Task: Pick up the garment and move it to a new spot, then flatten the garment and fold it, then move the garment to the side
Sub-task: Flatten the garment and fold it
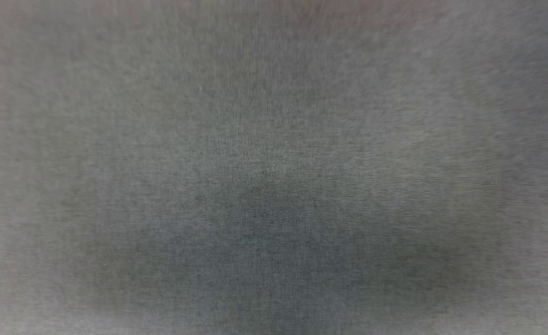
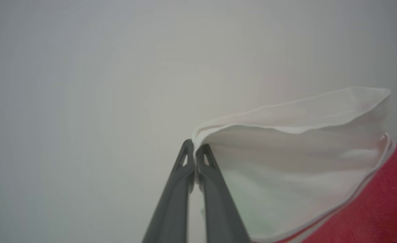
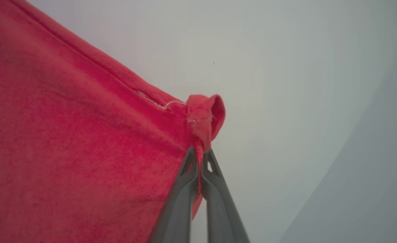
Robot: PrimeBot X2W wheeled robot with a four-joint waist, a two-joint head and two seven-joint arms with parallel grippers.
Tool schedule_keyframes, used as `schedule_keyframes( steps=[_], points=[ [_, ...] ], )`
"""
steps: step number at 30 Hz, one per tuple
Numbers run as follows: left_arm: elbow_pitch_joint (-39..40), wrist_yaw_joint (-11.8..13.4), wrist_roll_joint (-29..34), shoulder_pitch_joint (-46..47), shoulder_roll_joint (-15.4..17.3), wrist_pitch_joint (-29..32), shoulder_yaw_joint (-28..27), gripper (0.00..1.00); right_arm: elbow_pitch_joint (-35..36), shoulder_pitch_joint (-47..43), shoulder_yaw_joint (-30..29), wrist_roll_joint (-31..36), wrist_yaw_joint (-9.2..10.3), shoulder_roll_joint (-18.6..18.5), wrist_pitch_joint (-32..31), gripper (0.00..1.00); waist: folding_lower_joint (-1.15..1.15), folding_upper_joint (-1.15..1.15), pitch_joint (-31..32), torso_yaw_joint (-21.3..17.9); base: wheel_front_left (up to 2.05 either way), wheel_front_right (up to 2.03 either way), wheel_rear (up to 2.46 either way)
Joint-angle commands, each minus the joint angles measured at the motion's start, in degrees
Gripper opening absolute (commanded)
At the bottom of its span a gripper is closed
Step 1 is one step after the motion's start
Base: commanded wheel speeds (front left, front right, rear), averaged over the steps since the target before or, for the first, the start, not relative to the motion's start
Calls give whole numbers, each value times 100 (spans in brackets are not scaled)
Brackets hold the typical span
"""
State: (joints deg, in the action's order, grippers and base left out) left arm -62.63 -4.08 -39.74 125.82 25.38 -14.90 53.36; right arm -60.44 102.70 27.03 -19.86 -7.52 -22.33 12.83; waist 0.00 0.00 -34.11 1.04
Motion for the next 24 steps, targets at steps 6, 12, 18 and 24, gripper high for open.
schedule_keyframes(
  steps=[6,12,18,24],
  points=[
    [324,217,2,-587,-51,-24,-486,0,-530,-115,-173,456,7,331,172,0,0,0,-1469,442,0,0,0],
    [326,69,61,-1296,-346,-26,-683,0,-942,-266,-209,603,7,628,195,0,0,0,-1344,592,0,0,0],
    [38,-245,30,-1893,-548,-22,-491,0,-897,-597,73,302,6,735,162,0,0,0,-928,684,0,0,0],
    [57,-334,-261,-2924,-625,166,-261,0,-411,-1459,669,-406,6,418,62,0,0,0,-106,780,0,0,0]
  ],
)
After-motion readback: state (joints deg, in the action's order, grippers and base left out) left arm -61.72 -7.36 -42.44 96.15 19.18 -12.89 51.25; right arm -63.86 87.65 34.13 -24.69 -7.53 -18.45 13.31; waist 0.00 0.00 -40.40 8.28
